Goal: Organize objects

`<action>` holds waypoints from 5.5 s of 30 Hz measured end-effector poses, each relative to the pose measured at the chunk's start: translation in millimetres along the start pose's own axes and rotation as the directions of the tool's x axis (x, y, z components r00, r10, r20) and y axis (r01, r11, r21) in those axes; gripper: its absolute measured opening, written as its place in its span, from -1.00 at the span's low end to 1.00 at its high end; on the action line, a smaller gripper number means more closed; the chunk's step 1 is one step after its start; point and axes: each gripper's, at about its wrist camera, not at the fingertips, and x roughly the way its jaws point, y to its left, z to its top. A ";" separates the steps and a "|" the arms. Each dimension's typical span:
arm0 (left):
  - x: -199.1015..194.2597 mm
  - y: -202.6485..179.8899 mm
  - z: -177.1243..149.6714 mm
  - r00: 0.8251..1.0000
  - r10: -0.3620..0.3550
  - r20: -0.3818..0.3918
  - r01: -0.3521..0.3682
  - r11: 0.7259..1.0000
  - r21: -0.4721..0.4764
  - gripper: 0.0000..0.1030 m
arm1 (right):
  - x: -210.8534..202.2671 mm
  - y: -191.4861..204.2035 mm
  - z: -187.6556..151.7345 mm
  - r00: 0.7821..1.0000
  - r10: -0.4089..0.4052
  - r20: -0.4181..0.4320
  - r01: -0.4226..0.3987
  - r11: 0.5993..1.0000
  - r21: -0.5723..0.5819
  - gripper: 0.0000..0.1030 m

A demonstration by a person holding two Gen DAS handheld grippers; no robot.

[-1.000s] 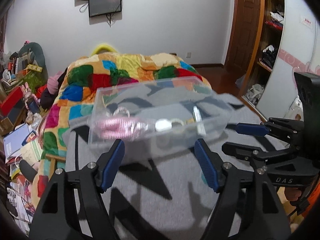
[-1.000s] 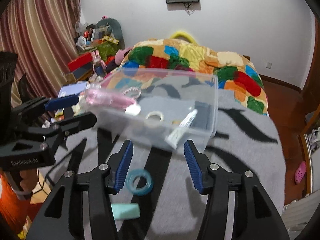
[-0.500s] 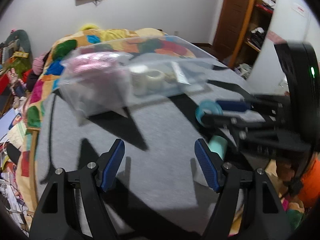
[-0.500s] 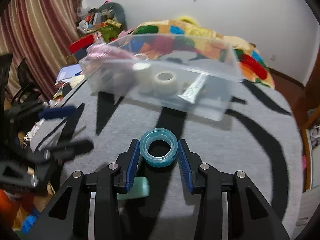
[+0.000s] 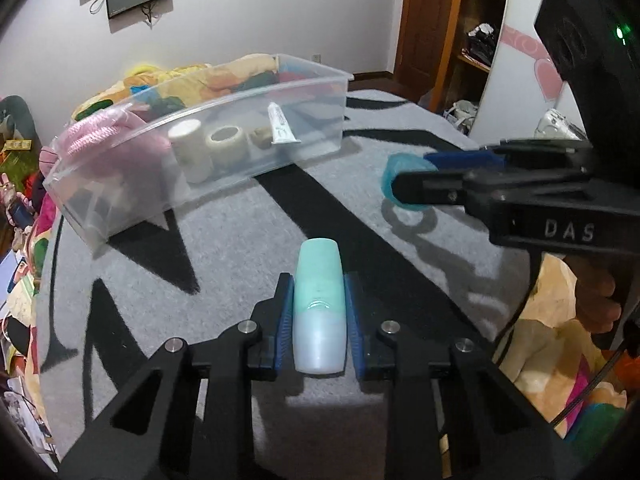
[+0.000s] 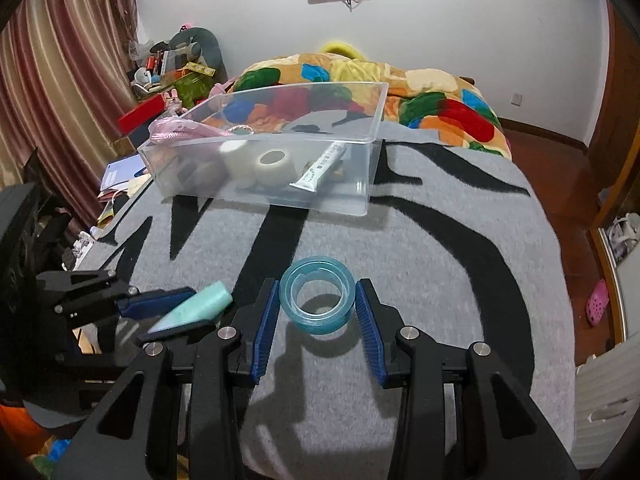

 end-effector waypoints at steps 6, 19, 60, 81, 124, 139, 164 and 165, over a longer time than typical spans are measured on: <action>-19.2 21.8 14.3 0.998 0.027 0.059 -0.024 0.999 -0.048 -0.52 | -4.9 1.8 7.9 0.999 0.018 0.033 -0.018 1.000 0.011 -0.31; -55.2 77.5 81.6 0.974 0.102 0.202 -0.067 0.982 -0.176 -0.52 | -15.3 17.1 66.8 0.987 0.012 0.162 -0.011 1.000 -0.006 -0.31; -53.3 103.5 80.4 0.959 0.179 0.218 -0.123 0.960 -0.250 0.02 | 2.9 37.3 90.5 0.984 -0.014 0.176 0.026 0.997 -0.067 0.19; -53.6 72.6 24.3 0.938 0.214 0.273 -0.138 0.952 -0.273 0.75 | -22.7 43.8 35.8 0.962 -0.027 0.272 0.048 0.996 -0.072 0.69; -55.4 69.7 20.2 0.946 0.187 0.265 -0.110 0.954 -0.280 0.76 | -24.0 47.1 31.0 0.966 -0.009 0.260 0.026 0.998 -0.062 0.69; -54.0 71.5 20.1 0.952 0.163 0.260 -0.085 0.954 -0.289 0.76 | -24.6 48.2 31.2 0.966 -0.005 0.258 0.022 0.998 -0.060 0.70; -56.3 74.1 17.6 0.953 0.158 0.257 -0.078 0.952 -0.296 0.76 | -20.8 48.5 28.4 0.969 0.004 0.245 0.008 0.999 -0.045 0.71; -56.3 74.0 17.5 0.953 0.159 0.257 -0.079 0.952 -0.296 0.76 | -20.8 48.4 28.5 0.969 0.004 0.245 0.007 0.999 -0.046 0.71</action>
